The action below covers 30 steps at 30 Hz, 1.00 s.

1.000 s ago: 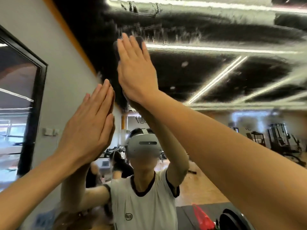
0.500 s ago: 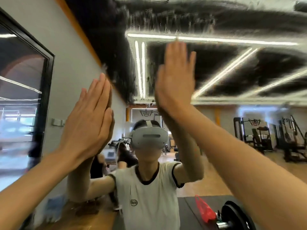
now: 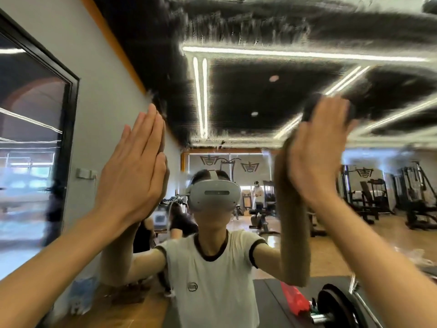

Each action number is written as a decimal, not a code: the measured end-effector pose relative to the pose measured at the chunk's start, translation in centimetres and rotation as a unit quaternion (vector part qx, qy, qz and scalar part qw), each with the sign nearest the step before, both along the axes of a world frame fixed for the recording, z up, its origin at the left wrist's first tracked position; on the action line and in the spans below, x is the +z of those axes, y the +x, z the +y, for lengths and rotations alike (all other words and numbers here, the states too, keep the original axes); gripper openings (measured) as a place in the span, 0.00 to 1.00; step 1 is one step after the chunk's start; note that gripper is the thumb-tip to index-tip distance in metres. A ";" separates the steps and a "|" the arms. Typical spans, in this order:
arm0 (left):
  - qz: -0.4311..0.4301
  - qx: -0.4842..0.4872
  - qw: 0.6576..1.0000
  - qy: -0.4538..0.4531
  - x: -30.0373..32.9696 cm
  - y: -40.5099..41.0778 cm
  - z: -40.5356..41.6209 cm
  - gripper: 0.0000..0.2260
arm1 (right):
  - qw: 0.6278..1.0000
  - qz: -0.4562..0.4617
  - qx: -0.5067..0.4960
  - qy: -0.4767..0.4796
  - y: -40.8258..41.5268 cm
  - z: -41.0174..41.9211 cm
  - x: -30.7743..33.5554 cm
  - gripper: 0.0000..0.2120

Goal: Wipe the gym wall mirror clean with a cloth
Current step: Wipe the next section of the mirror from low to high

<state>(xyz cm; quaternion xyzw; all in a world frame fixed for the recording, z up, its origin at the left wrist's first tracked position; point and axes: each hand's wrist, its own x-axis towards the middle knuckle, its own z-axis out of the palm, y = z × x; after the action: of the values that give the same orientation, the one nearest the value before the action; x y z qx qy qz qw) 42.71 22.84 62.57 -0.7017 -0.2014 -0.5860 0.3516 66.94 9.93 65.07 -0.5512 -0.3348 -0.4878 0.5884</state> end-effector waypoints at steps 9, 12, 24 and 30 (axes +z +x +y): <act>0.015 0.007 1.000 -0.012 0.1 -0.3 0.1 0.29 | 0.957 -0.256 0.030 -0.132 -6.9 3.4 -2.1 0.30; 0.012 0.003 1.000 -0.014 0.0 -0.2 0.0 0.29 | 0.989 -0.121 -0.001 -0.088 2.0 -0.8 -4.3 0.26; 0.012 0.002 1.000 -0.014 0.1 -0.3 0.2 0.28 | 0.943 -0.303 -0.001 -0.139 -8.7 5.1 -6.0 0.29; 0.014 0.011 1.000 -0.007 -3.0 -4.3 0.9 0.28 | 0.990 -0.090 -0.036 -0.106 2.6 -1.1 -8.0 0.28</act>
<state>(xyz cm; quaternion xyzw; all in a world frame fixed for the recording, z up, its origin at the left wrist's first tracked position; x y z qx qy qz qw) 38.43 23.70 59.59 -0.7103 -0.2082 -0.5707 0.3555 69.51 8.81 57.05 -0.5762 -0.4162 -0.5178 0.4761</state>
